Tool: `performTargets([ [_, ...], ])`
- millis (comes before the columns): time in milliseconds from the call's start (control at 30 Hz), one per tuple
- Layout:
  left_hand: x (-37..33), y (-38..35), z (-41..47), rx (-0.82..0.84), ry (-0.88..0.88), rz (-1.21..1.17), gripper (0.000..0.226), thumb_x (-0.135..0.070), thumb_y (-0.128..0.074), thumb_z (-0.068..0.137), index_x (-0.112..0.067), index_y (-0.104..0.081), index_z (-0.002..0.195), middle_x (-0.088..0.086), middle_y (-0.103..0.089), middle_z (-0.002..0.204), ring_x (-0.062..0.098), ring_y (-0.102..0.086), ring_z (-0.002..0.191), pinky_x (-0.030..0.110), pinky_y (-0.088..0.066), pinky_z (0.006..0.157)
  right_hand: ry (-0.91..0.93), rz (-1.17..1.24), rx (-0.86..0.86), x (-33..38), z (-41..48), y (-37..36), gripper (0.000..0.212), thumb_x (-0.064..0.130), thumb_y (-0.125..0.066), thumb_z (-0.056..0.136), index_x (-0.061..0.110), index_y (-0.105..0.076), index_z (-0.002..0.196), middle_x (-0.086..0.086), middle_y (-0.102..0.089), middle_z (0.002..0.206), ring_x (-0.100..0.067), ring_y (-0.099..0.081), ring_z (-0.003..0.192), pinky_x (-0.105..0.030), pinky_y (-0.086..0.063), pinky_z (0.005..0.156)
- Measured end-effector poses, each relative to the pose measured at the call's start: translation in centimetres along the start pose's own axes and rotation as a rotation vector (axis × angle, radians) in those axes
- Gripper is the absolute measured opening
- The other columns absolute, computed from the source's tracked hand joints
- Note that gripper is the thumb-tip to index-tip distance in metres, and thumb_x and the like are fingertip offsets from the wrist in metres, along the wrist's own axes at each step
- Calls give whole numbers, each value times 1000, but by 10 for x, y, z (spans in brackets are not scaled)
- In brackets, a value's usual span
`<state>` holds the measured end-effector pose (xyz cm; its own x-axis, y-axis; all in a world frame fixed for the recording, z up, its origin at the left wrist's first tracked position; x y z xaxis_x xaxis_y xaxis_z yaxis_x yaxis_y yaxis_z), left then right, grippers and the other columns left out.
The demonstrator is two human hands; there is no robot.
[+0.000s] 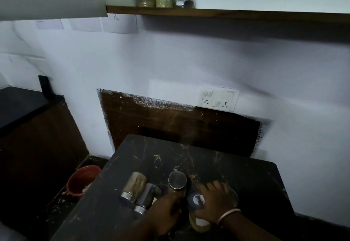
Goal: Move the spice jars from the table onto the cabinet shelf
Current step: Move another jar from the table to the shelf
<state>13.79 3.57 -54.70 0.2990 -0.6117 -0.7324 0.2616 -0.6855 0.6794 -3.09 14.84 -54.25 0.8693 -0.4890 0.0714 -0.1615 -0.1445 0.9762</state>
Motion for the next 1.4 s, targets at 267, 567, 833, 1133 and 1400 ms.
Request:
performTargets([
  [267,-88,54,8,-70,-49,-777,51,-27,-58,102,-21,-42,151,9,-64,143,23,-63,129,37,-54,102,24,821,-152,4,-25,141,55,60,-76,55,55,-51,104,17,-56,105,-7,-64,90,-32,-59,80],
  [567,-238,146,7,-254,-341,-1052,84,-58,-68,89,-13,-39,153,16,-64,136,29,-66,118,41,-57,93,326,1683,-601,34,-89,268,52,48,-82,76,25,-67,121,-6,-73,121,-23,-72,109,-30,-59,82],
  [833,-268,159,-13,-186,-286,-1354,71,-44,-62,85,-2,-55,142,24,-67,133,40,-64,125,47,-56,101,510,1845,-669,56,-124,292,47,36,-58,96,31,-57,143,-7,-60,147,-30,-62,130,-39,-56,100],
  [1133,-285,168,-27,-270,-491,-1389,40,-34,-47,87,-26,-82,70,-8,-77,70,3,-75,70,16,-57,64,582,1742,-821,71,-148,308,57,50,-66,92,34,-54,146,-10,-54,151,-39,-55,136,-58,-44,112],
  [1400,-292,168,-25,-257,-479,-1366,40,-39,-48,83,-27,-81,64,-10,-75,65,0,-73,64,14,-55,59,569,1802,-829,73,-147,311,48,33,-52,96,30,-57,143,-12,-58,147,-39,-60,130,-47,-53,104],
])
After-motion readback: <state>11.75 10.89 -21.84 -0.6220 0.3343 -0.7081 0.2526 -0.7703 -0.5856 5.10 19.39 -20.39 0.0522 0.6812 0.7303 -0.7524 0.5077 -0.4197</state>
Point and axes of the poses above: each hand's wrist, its own z-axis towards the middle knuckle, its own y-axis out of the back of the hand, x = y × z, the point moved 5 cm from there along z, towards the middle knuckle
